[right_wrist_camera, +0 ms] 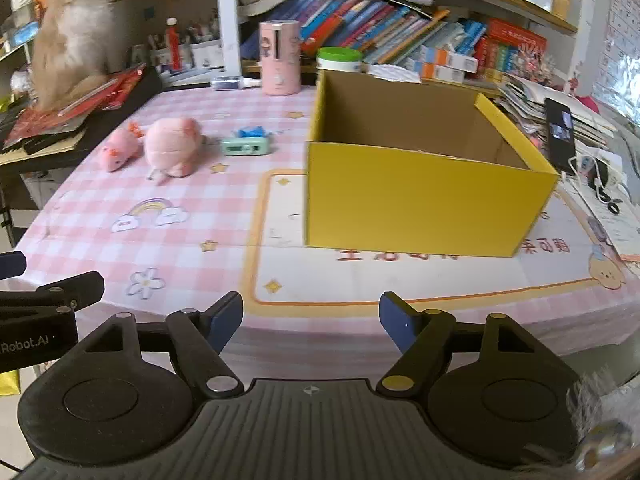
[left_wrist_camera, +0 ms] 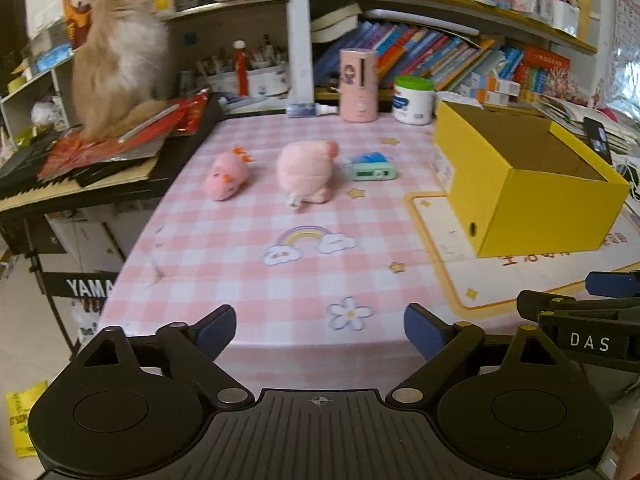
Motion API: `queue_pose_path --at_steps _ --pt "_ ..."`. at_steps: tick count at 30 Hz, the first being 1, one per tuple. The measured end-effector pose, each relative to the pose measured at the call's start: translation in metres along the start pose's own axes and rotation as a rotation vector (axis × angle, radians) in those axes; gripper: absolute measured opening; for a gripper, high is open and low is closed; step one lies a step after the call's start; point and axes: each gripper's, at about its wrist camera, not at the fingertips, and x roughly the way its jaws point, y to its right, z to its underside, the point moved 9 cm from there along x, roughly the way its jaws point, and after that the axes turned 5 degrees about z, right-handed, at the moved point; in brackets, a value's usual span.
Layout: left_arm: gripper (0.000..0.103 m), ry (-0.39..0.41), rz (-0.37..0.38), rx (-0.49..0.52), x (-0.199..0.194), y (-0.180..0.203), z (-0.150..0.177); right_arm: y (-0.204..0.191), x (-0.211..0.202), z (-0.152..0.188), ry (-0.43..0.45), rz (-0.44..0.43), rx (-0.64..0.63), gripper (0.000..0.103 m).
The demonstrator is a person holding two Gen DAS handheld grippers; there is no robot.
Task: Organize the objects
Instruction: 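Open both tools and withdraw them from the box toward the plush toys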
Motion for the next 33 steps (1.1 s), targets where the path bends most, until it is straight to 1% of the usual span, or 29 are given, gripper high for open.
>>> queue_pose_path --at_steps 10,17,26,33 --pt "0.096 0.029 -0.032 -0.031 -0.017 -0.041 0.006 -0.047 -0.013 0.001 0.028 -0.031 -0.03 0.082" --pt "0.096 0.039 -0.044 -0.07 -0.019 -0.06 0.006 -0.072 -0.016 -0.005 0.04 -0.054 -0.065 0.083" --pt "0.096 0.029 -0.058 -0.087 -0.004 -0.073 0.002 -0.087 -0.002 -0.014 0.032 -0.077 -0.096 0.084" --pt "0.096 0.02 -0.087 -0.08 0.021 -0.084 -0.017 -0.097 0.026 -0.032 0.018 -0.096 -0.096 0.084"
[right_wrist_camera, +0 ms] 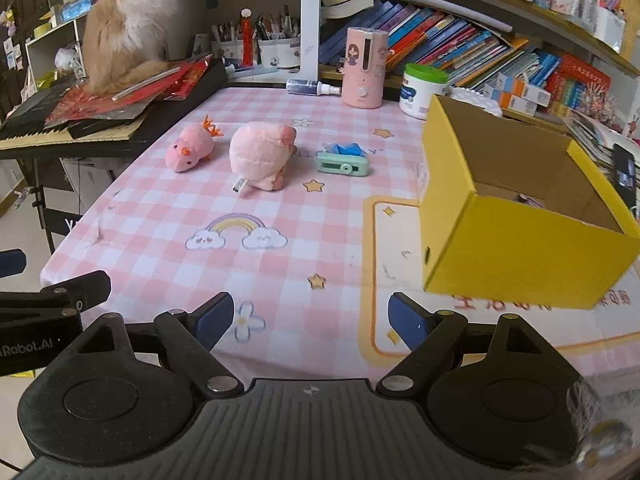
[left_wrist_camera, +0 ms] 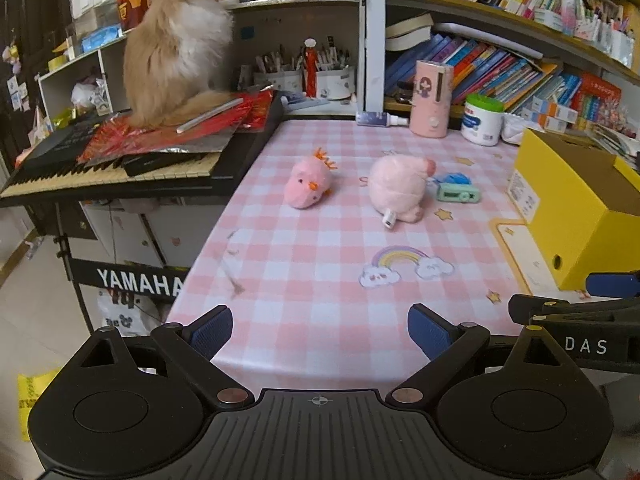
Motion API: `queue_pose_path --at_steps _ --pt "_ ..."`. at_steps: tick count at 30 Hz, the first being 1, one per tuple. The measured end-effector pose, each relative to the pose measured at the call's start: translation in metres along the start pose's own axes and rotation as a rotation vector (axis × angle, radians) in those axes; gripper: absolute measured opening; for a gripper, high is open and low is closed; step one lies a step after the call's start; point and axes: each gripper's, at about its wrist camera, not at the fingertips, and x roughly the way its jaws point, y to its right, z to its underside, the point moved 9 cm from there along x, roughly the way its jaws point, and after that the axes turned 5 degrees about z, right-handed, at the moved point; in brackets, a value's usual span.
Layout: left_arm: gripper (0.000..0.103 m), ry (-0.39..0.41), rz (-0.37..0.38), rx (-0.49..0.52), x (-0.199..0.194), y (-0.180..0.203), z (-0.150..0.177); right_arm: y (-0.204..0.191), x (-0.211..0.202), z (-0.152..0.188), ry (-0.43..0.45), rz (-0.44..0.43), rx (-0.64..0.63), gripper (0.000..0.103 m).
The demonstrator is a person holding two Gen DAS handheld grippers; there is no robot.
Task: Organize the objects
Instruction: 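Open both tools and withdraw them from the box toward the plush toys, then grasp the pink plush chick with the left tool while the right tool grasps the pink plush pig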
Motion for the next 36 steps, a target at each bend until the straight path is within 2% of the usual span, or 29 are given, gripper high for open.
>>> queue_pose_path --at_steps 15,22,26,36 --pt "0.096 -0.01 -0.041 -0.064 0.055 -0.017 -0.056 -0.008 0.067 -0.073 -0.012 -0.102 0.029 0.084" --pt "0.096 -0.03 -0.074 -0.086 0.075 -0.026 -0.069 -0.013 0.097 -0.101 -0.024 -0.155 0.083 0.088" --pt "0.097 -0.039 -0.09 -0.076 0.085 -0.029 -0.075 -0.017 0.116 -0.118 -0.023 -0.173 0.101 0.096" --pt "0.097 -0.073 -0.121 -0.073 0.116 -0.041 -0.089 -0.039 0.173 -0.15 -0.056 -0.176 0.07 0.097"
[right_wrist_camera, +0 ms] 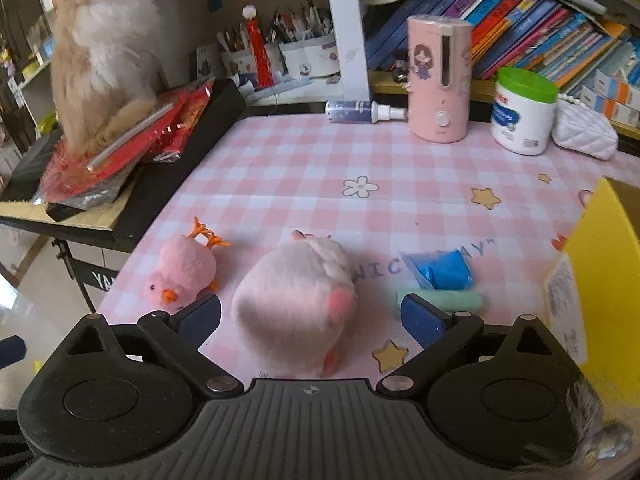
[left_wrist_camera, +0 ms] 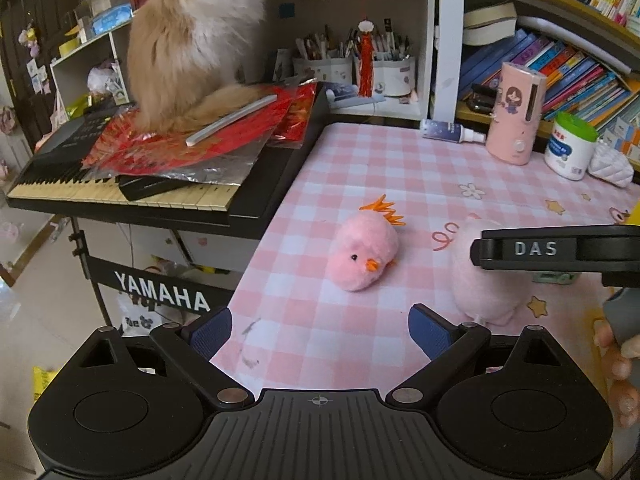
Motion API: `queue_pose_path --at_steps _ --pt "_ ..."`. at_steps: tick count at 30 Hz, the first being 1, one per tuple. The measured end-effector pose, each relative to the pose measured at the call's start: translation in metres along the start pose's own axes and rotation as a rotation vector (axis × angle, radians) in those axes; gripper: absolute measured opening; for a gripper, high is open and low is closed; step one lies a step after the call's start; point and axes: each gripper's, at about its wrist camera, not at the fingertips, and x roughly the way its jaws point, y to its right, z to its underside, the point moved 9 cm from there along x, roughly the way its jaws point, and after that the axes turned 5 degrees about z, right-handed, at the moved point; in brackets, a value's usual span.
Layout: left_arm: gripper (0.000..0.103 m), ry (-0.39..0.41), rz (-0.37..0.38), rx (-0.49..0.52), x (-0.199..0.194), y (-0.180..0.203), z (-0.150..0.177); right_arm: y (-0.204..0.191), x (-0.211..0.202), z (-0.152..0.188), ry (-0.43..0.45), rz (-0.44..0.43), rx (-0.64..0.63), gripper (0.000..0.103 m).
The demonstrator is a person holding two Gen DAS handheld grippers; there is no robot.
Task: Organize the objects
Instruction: 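Grasp the pink plush chick with the left tool while the right tool grasps the pink plush pig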
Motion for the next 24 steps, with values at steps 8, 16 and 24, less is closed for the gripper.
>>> queue_pose_path --at_steps 8,16,24 --pt "0.097 -0.02 0.014 0.031 0.03 0.006 -0.014 -0.005 0.038 -0.004 -0.076 -0.021 -0.013 0.09" --pt "0.096 -0.033 0.031 0.099 0.067 0.023 -0.03 0.006 0.026 -0.017 -0.07 -0.057 -0.001 0.062" --pt "0.081 -0.04 0.054 0.14 0.113 0.035 -0.042 0.023 0.0 -0.025 -0.029 -0.045 0.022 0.063"
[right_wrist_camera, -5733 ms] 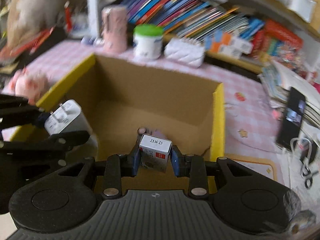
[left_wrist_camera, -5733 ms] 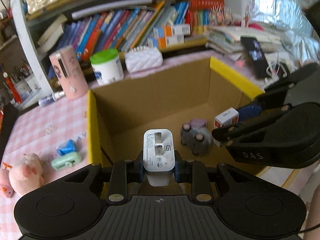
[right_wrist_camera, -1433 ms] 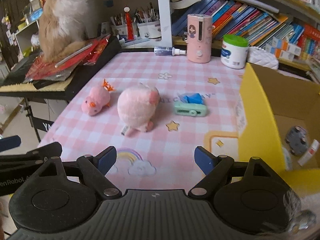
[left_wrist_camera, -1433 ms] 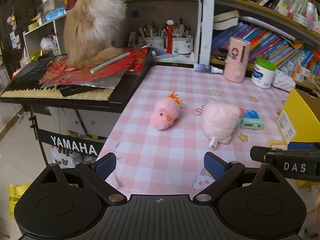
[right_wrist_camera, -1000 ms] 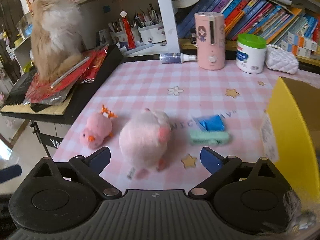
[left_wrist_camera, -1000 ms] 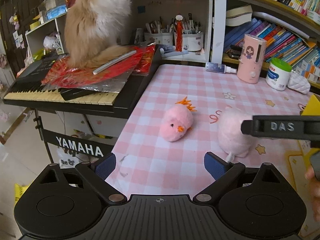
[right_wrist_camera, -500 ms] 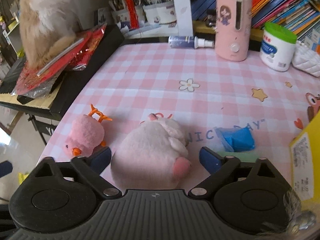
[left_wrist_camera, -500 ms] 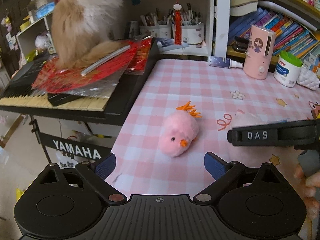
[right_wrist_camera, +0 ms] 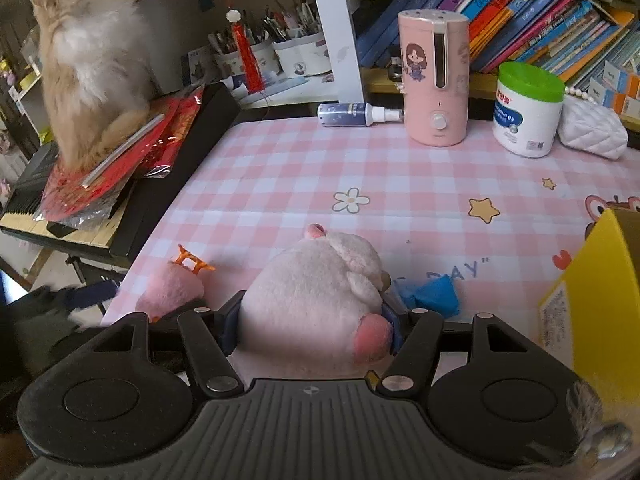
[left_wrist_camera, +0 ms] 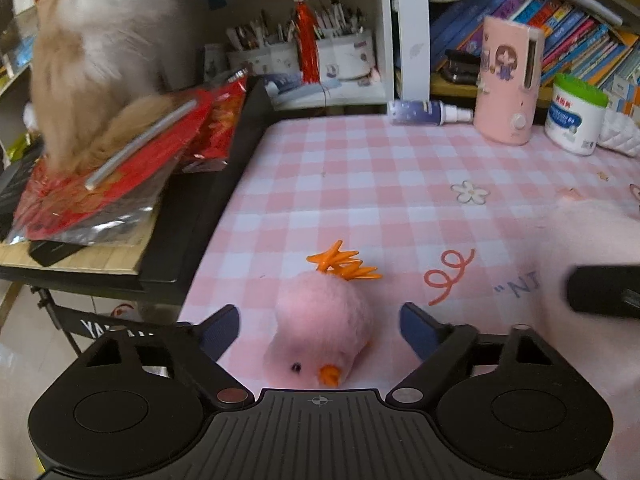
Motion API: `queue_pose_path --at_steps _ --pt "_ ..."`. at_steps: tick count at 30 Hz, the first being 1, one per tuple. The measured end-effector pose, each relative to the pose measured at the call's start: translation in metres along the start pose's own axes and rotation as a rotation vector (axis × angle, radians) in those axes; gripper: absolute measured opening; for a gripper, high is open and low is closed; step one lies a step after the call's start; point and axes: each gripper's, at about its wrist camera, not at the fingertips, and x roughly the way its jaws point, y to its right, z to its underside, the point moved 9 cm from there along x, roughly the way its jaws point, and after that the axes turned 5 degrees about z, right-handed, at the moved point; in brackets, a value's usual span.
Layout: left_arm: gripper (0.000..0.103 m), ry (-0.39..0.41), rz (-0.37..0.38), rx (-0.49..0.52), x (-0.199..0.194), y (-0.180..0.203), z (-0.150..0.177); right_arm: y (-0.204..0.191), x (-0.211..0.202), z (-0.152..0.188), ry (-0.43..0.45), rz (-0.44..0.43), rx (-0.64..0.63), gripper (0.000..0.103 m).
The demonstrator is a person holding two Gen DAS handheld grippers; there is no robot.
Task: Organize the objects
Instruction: 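Grasp the pink plush chick with the left tool while the right tool grasps the pink plush pig, then carry the plush chick and plush pig with both tools toward the yellow box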
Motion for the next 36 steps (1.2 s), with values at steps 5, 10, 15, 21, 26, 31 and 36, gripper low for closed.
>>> queue_pose_path --at_steps 5,10,15,21,26,31,36 --pt "0.051 -0.05 0.037 -0.043 0.021 -0.005 0.003 -0.006 -0.013 0.003 0.025 -0.01 -0.048 0.063" --pt "0.049 -0.016 0.06 -0.081 0.007 -0.011 0.003 0.001 -0.021 0.008 0.028 0.024 -0.056 0.063" --pt "0.049 0.052 0.11 -0.116 -0.042 -0.008 0.004 0.008 -0.032 0.021 0.025 0.057 -0.065 0.063" --pt "0.049 0.107 0.152 -0.164 -0.107 -0.007 0.022 0.004 -0.051 0.042 0.032 0.068 -0.103 0.063" --pt "0.049 0.127 0.168 -0.184 -0.148 -0.006 0.048 -0.007 -0.072 0.059 0.051 0.061 -0.116 0.063" --pt "0.049 0.138 0.165 -0.165 -0.179 -0.003 0.079 -0.02 -0.095 0.079 0.084 0.075 -0.169 0.063" --pt "0.049 0.116 0.167 -0.167 -0.198 -0.003 0.112 -0.027 -0.111 0.109 0.061 0.076 -0.166 0.063"
